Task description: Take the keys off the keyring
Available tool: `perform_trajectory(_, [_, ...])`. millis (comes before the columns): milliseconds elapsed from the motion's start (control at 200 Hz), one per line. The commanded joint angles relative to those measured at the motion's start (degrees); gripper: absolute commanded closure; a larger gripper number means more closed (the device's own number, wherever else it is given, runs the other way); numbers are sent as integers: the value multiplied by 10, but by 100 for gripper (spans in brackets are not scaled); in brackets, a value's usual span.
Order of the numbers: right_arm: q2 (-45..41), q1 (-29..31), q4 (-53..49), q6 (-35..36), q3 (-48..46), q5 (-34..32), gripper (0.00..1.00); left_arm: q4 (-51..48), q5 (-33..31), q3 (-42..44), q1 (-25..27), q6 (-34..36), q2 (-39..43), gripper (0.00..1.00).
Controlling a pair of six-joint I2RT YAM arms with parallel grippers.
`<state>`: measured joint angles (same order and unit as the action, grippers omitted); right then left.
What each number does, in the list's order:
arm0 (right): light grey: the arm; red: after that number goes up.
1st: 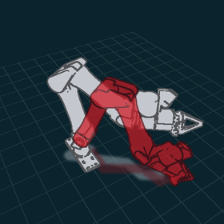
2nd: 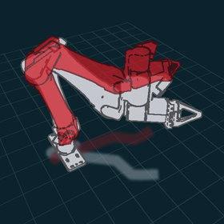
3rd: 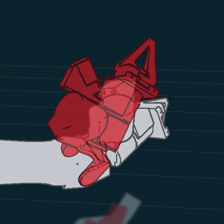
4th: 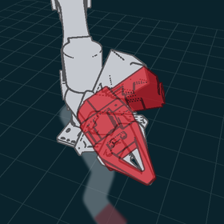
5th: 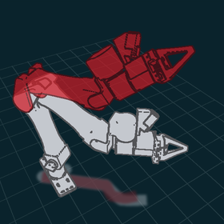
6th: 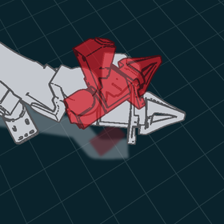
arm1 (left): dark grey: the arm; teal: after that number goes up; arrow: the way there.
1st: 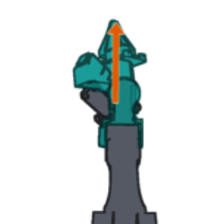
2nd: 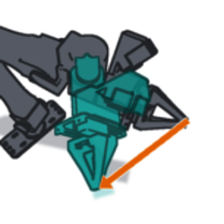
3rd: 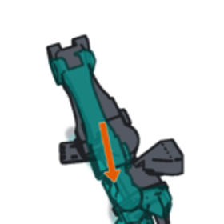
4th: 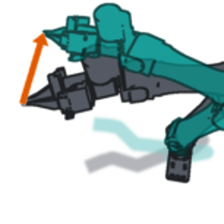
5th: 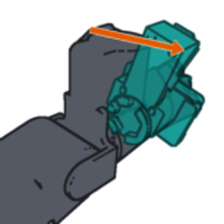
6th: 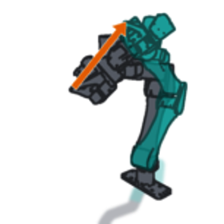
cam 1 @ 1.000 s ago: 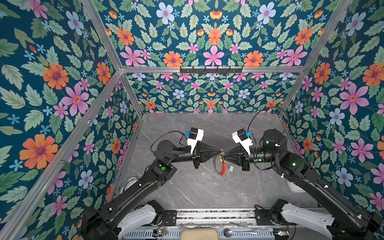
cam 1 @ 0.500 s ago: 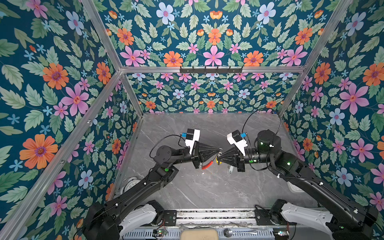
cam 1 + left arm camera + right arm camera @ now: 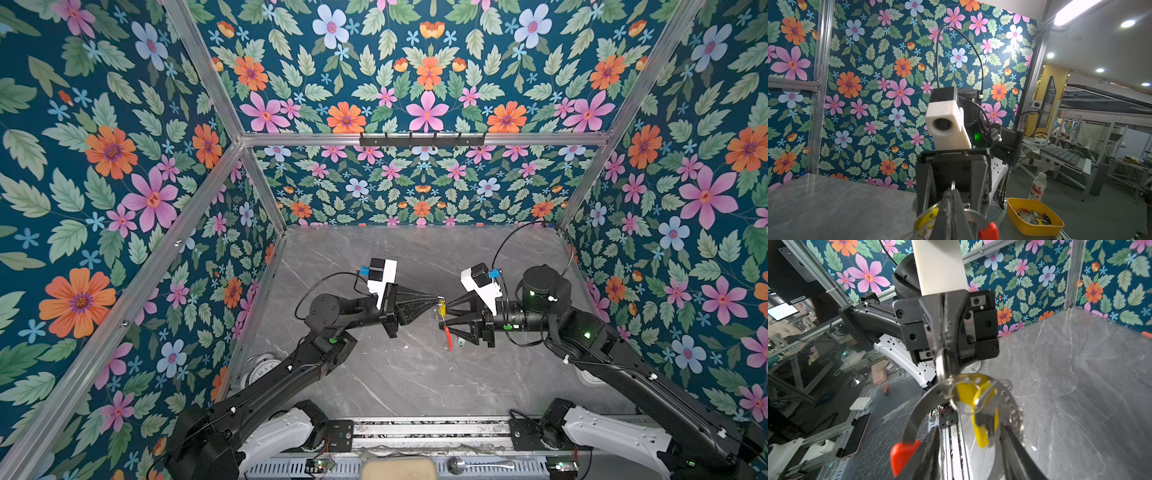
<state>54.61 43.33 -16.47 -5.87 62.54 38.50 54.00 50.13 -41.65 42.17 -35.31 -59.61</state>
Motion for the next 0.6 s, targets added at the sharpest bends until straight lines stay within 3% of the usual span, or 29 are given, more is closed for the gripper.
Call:
perform_trajectory(0, [-32, 1, 16, 18, -12, -43, 47, 14, -1, 3, 1, 20, 2, 100])
perform_trajectory(190, [-96, 0, 104, 6, -56, -103, 43, 37, -4, 17, 0, 19, 3, 100])
perform_trajectory(360, [-82, 0, 117, 2, -36, -81, 43, 69, 5, 24, 1, 0, -1, 100])
perform_trajectory(510, [-39, -60, 174, -63, -28, 57, 45, 88, 14, 28, 1, -15, -8, 100])
perform_trajectory(595, [-17, -63, 184, -75, -18, 92, 45, 89, 14, 28, 1, -17, -10, 100])
